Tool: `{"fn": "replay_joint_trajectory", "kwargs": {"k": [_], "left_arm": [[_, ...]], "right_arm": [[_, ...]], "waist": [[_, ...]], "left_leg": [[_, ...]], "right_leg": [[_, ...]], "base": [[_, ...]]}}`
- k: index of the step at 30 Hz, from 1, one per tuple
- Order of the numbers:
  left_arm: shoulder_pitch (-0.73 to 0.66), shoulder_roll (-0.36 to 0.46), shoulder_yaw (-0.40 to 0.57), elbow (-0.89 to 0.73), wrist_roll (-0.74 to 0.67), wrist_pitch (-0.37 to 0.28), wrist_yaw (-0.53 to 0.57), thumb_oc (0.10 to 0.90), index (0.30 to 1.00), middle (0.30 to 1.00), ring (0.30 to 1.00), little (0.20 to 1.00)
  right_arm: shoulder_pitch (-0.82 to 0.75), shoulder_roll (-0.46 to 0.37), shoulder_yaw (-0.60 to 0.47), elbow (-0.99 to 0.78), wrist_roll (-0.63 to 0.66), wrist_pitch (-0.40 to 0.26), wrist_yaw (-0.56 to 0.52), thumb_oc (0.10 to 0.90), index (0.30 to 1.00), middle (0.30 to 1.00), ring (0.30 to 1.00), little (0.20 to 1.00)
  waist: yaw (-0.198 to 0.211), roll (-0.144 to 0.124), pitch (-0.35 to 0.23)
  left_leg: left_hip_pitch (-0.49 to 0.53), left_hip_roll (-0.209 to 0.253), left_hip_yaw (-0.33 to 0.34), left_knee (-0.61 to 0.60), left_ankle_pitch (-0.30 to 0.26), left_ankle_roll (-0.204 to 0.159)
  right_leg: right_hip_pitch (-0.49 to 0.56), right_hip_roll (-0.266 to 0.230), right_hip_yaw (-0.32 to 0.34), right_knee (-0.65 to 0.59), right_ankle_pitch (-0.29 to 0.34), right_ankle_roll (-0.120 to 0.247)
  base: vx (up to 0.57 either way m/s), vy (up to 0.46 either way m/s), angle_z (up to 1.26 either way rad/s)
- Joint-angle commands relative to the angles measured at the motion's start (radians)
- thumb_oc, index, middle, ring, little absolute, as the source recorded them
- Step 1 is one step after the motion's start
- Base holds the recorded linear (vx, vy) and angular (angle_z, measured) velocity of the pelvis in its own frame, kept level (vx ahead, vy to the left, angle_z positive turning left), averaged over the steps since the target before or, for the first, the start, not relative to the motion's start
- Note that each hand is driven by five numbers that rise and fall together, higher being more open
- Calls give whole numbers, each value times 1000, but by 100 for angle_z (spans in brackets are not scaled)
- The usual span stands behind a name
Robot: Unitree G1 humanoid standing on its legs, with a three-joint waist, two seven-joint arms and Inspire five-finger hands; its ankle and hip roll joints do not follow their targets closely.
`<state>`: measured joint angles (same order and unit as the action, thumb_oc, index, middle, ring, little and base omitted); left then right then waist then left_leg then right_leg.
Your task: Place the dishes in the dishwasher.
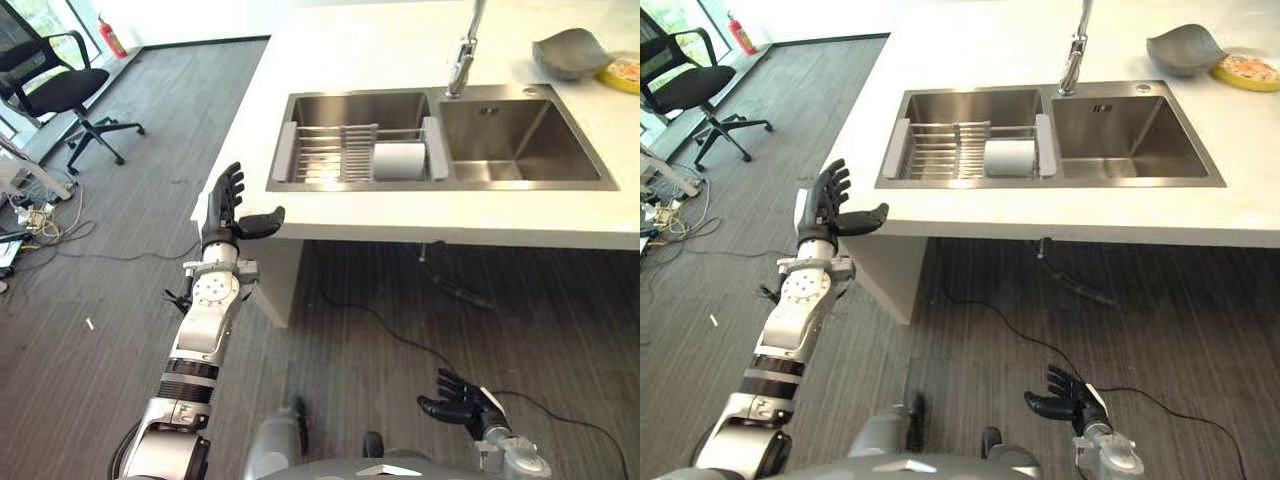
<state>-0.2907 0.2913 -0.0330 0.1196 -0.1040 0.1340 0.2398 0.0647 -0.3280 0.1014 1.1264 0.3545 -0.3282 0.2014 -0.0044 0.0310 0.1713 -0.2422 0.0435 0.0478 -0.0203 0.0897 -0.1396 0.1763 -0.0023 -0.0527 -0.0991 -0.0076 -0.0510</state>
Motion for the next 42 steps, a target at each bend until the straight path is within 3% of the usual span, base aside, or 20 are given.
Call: {"fn": "replay_joint_trajectory", "kwargs": {"k": [1,5,9,11,13,15,16,17,19,20,21,22,24,25,28,31,38,42], "left_arm": [[-70,109,-32,-183,102,-82,-73,800,900,900,900,900],[-60,233,-72,-255,262,-155,-140,800,900,900,900,900],[-99,259,-148,-312,314,-190,-185,800,900,900,900,900],[-131,269,-177,-332,337,-199,-183,800,900,900,900,900],[-148,265,-195,-363,342,-191,-189,800,900,900,900,900],[-155,256,-197,-375,337,-179,-190,800,900,900,900,900],[-156,254,-200,-379,341,-173,-200,800,900,900,900,900],[-155,246,-199,-391,340,-167,-207,800,900,900,900,900],[-146,221,-194,-394,321,-174,-207,800,900,900,900,900],[-146,221,-194,-394,321,-174,-207,800,900,900,900,900],[-153,196,-207,-354,301,-171,-201,800,900,900,900,900],[-165,190,-220,-341,307,-166,-211,800,900,900,900,900],[-150,181,-219,-343,319,-162,-213,800,900,900,900,900],[-131,191,-216,-340,335,-161,-219,800,900,900,900,900],[-115,180,-206,-312,339,-151,-219,800,900,900,900,900],[-123,177,-223,-307,371,-140,-241,800,900,900,900,900],[-140,189,-246,-326,424,-137,-273,800,900,900,900,900],[-157,203,-291,-353,481,-87,-377,800,900,900,900,900]], "right_arm": [[37,-16,2,-36,-28,-38,11,800,900,900,900,900],[53,14,13,-45,-44,-31,12,800,900,900,900,900],[73,44,36,-42,-66,-29,13,800,900,900,900,900],[70,56,37,-47,-75,-47,-6,800,900,900,900,900],[75,77,16,-63,-49,-61,-11,800,900,900,900,900],[65,82,1,-76,-31,-66,-4,800,900,900,900,900],[71,86,-6,-78,-30,-63,0,800,900,900,900,900],[78,88,-10,-85,-34,-59,2,800,900,900,900,900],[85,88,-5,-68,-66,-45,0,800,900,900,900,900],[85,88,-5,-68,-66,-45,0,800,900,900,900,900],[92,89,-11,-64,-66,-44,0,800,900,900,900,900],[108,87,-14,-59,-58,-38,8,800,900,900,900,900],[104,86,1,-36,-78,-37,4,800,900,900,900,900],[87,73,22,-12,-103,-27,5,800,900,900,900,900],[67,64,26,-9,-92,-33,9,800,900,900,900,900],[56,49,34,-1,-97,-28,17,800,900,900,900,900],[51,48,29,15,-81,-34,28,800,900,900,900,900],[54,35,25,44,-82,-40,39,800,900,900,900,900]], "waist": [[11,9,-60],[2,1,-110],[-23,-27,-144],[-30,-35,-136],[-50,-33,-109],[-75,-8,-70],[-85,4,-64],[-94,6,-61],[-97,-2,-68],[-97,-2,-68],[-109,-13,-79],[-119,-32,-97],[-101,-46,-107],[-90,-49,-123],[-79,-44,-147],[-79,-36,-149],[-81,-22,-139],[-79,-3,-126]], "left_leg": [[121,-10,34,-5,41,8],[223,-15,5,-67,20,15],[273,-20,29,-67,-25,42],[283,-15,46,-67,-42,58],[304,3,50,-67,-65,71],[315,37,37,-67,-58,77],[316,46,22,-67,-61,78],[326,45,11,-67,-68,80],[338,36,15,-67,-88,71],[338,36,15,-67,-88,71],[351,35,7,-67,-112,56],[360,26,6,-67,-126,51],[366,19,29,-67,-130,48],[372,22,52,-67,-143,41],[361,44,78,-67,-118,23],[367,61,83,-67,-113,4],[366,76,73,-67,-105,-11],[364,87,64,-67,-98,-22]], "right_leg": [[-44,-28,81,12,-16,126],[-35,-10,84,12,-6,131],[2,-29,76,22,-20,135],[-59,-16,75,175,-26,155],[-179,16,79,398,3,220],[-308,51,84,612,65,272],[-344,63,103,659,52,271],[-366,49,111,657,46,256],[-335,-51,95,479,22,229],[-335,-51,95,479,22,229],[-298,-113,110,281,26,215],[-245,-124,170,213,22,218],[-227,-144,135,154,54,223],[-209,-147,121,108,65,239],[-174,-132,125,36,75,224],[-142,-124,89,12,61,218],[-123,-109,72,12,44,206],[-107,-99,54,12,26,194]], "base": [[337,46,-53],[205,13,-56],[177,63,-7],[35,62,6],[66,75,-16],[26,81,-41],[67,72,-15],[119,29,11],[154,-45,13],[231,-145,21],[246,-153,19],[248,-149,24],[67,-110,20],[65,-160,11],[43,-118,-46],[104,-142,-15],[35,-73,5],[16,-56,22]]}}
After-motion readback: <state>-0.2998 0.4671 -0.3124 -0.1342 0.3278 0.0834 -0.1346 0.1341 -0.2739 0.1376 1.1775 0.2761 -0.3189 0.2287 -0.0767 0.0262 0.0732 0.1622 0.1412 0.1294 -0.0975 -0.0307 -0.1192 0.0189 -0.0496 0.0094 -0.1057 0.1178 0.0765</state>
